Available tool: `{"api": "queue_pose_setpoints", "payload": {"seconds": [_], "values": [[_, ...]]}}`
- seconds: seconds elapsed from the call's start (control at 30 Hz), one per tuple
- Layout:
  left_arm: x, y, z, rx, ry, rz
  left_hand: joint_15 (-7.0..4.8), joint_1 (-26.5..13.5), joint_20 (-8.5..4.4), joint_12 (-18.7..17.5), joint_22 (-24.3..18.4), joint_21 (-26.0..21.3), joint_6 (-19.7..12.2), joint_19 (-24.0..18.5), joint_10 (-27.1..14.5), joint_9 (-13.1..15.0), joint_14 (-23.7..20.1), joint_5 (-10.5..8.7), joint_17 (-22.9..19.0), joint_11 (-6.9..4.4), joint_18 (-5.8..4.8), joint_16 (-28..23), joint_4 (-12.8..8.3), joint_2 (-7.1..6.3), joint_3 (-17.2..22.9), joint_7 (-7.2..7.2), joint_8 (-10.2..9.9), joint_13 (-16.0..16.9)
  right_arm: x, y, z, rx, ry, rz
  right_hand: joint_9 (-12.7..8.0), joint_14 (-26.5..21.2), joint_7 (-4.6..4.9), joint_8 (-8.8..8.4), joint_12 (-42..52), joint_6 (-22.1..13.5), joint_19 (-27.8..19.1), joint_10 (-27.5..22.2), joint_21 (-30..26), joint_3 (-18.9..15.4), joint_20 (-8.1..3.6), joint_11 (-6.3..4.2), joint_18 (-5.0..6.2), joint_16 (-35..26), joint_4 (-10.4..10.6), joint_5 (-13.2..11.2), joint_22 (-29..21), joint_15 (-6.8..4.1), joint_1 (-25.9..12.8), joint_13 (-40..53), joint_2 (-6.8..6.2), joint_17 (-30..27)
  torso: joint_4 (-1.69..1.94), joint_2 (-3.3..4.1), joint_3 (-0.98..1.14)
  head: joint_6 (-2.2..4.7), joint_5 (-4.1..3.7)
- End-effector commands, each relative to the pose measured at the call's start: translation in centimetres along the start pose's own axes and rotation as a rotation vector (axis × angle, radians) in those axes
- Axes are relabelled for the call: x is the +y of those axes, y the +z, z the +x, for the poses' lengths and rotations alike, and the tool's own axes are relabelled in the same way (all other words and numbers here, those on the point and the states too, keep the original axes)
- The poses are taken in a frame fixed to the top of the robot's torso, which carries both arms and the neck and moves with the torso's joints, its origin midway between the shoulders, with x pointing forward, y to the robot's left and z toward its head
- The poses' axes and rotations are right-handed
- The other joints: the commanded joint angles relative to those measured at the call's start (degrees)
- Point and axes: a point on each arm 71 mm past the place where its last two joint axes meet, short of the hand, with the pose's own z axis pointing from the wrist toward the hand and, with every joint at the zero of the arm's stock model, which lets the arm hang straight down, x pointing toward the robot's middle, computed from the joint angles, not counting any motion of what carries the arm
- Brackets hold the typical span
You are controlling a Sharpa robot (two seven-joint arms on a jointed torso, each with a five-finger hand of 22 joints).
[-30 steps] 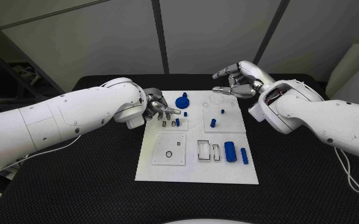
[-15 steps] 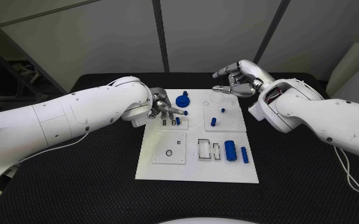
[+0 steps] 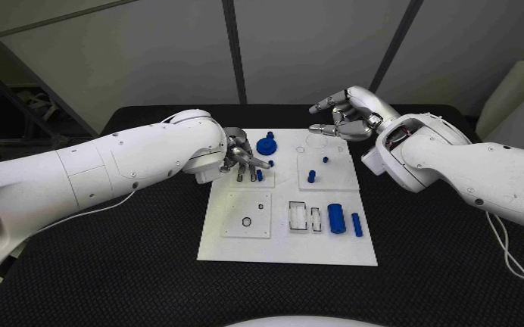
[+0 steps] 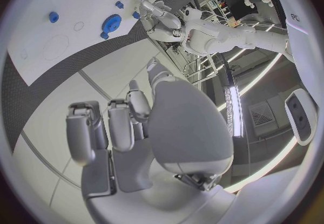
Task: Assemble the parts on the task board
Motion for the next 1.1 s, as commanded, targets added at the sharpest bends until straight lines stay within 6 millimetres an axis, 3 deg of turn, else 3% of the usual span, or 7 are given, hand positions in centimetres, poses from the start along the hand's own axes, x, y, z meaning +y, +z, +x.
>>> {"api": "queue_pose_setpoints", "payload": {"seconds": [0.03,0.7,0.73,0.83,1.1], "values": [[-0.1,0.05,0.05,0.015,0.032,-0.011,-0.11,0.78,-0.02,0.0,0.13,0.17,-0.34,-0.43,-0.15,0.27,2.55,-0.15,1.22,0.04,-0.14,0.3,-0.14,-0.02,0.47,0.04,-0.37,0.18,0.18,0.08,0.01,0.008,-0.004,-0.005,-0.01,2.96,0.04,0.17,-0.17,0.28,5.93,-0.09,0.37,0.03,-0.18,-0.24,-0.86,-0.29,-0.23,0.32,15.08,-0.38,0.54,-0.02,0.23,0.81,0.05,0.06,-0.01,-0.03,-0.06],[-0.78,0.33,0.32,0.028,0.045,-0.008,-0.13,3.04,0.02,-0.24,0.86,0.58,-0.19,-0.76,0.39,2.56,2.68,0.14,2.02,-0.03,-0.12,0.84,-1.41,0.78,1.76,-0.04,-0.61,2.6,0.22,0.15,0.16,0.019,-0.005,-0.002,-0.02,2.93,0.03,0.14,-0.2,0.35,5.93,-0.09,0.37,0.09,-0.2,-0.25,-0.86,-0.39,-0.26,0.44,15.08,-0.39,0.56,-0.06,0.36,0.65,0.02,0.11,-0.09,-0.27,-0.12],[-0.82,0.34,0.34,0.029,0.045,-0.008,-0.13,3.24,0.02,-0.11,0.94,0.62,-0.19,-0.77,0.48,2.76,2.71,0.32,2.16,-0.04,-0.13,0.94,-1.56,0.87,1.89,-0.04,-0.64,2.92,0.22,0.16,0.17,0.019,-0.005,-0.002,-0.02,2.93,0.03,0.13,-0.18,0.36,5.93,-0.07,0.37,0.1,-0.21,-0.25,-0.86,-0.39,-0.26,0.46,15.08,-0.4,0.56,-0.04,0.38,0.65,0.01,0.11,-0.1,-0.33,-0.11],[-0.88,0.35,0.39,0.031,0.047,-0.008,-0.18,4.06,-0.01,-0.1,1.37,0.87,-0.27,-0.78,0.72,3.6,2.77,3.72,2.45,-0.12,-0.16,1.14,-2.19,0.95,2.22,-0.13,-0.9,3.97,0.22,0.18,0.2,0.021,-0.005,-0.001,-0.03,2.93,0.02,0.11,-0.1,0.4,5.93,-0.02,0.37,0.12,-0.22,-0.26,-0.86,-0.4,-0.26,0.52,15.08,-0.41,0.54,0.01,0.45,0.64,0.03,0.13,-0.12,-0.43,-0.15],[-0.87,0.35,0.41,0.035,0.049,-0.011,-0.34,6.54,-0.14,-0.61,1.84,1.09,-0.17,-0.88,1.0,4.9,2.82,4.72,2.81,-0.34,-0.16,1.37,-4.16,1.6,3.23,-0.41,-1.31,5.24,0.25,0.2,0.28,0.026,-0.004,0.002,-0.04,2.93,0.02,0.08,-0.04,0.45,5.93,0.04,0.37,0.15,-0.23,-0.27,-0.86,-0.41,-0.24,0.6,15.08,-0.41,0.49,0.05,0.58,0.66,0.04,0.11,-0.09,-0.57,-0.16]]}}
